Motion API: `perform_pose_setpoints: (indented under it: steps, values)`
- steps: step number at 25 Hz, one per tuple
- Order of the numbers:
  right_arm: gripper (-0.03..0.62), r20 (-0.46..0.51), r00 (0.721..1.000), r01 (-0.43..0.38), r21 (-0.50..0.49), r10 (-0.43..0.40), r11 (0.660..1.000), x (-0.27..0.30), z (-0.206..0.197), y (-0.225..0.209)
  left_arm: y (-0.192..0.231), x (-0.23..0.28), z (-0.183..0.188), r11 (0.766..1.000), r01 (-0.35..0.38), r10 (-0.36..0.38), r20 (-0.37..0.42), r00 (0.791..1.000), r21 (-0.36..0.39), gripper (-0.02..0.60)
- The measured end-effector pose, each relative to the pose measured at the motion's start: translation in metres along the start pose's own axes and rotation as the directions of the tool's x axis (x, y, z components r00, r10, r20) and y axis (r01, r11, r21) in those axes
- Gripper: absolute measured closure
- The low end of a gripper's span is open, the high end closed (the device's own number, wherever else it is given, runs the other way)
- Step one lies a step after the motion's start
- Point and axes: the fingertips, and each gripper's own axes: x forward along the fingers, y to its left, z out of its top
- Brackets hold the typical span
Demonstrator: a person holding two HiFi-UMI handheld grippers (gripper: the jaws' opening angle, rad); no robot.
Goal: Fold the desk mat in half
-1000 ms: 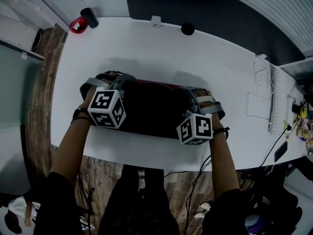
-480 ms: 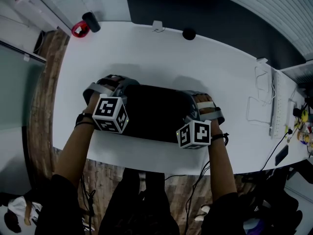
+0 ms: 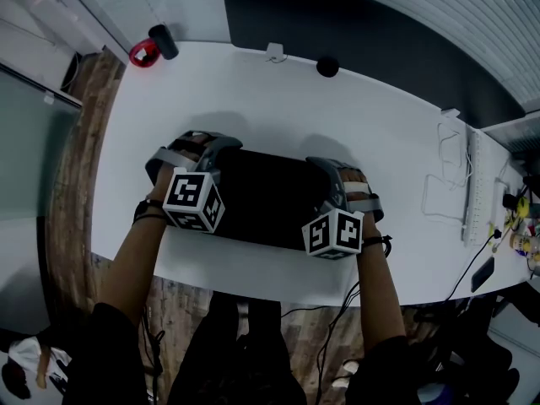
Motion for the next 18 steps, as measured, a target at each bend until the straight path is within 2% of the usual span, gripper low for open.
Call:
perform_pose_setpoints:
  steps: [4,6,11,14,18]
  values:
    - [0.427,-0.005,1.0,0.0,0.022,0.0,1.0,-0.002,0.002,-0.002,0.009,-0.013,0.002,0.999,-0.035,0.035,0.018,0.999,-0.035,0.48]
    - [0.451,0.004,1.0,0.012,0.041,-0.012,0.999,-0.007,0.005,-0.006,0.013,-0.019,0.003,0.997,-0.047,0.048,0.021,0.999,-0.055,0.485]
    - [0.467,0.027,0.998,0.053,0.133,-0.057,0.99,-0.022,0.012,-0.019,0.019,-0.034,0.006,0.984,-0.07,0.078,0.047,0.996,-0.165,0.5]
    - [0.49,0.057,0.994,0.074,0.26,-0.091,0.963,-0.034,0.016,-0.028,0.023,-0.044,0.008,0.961,-0.1,0.12,0.064,0.991,-0.256,0.503]
    - [0.501,0.08,0.989,0.085,0.364,-0.122,0.927,-0.047,0.021,-0.036,0.028,-0.054,0.009,0.914,-0.13,0.17,0.07,0.983,-0.385,0.516]
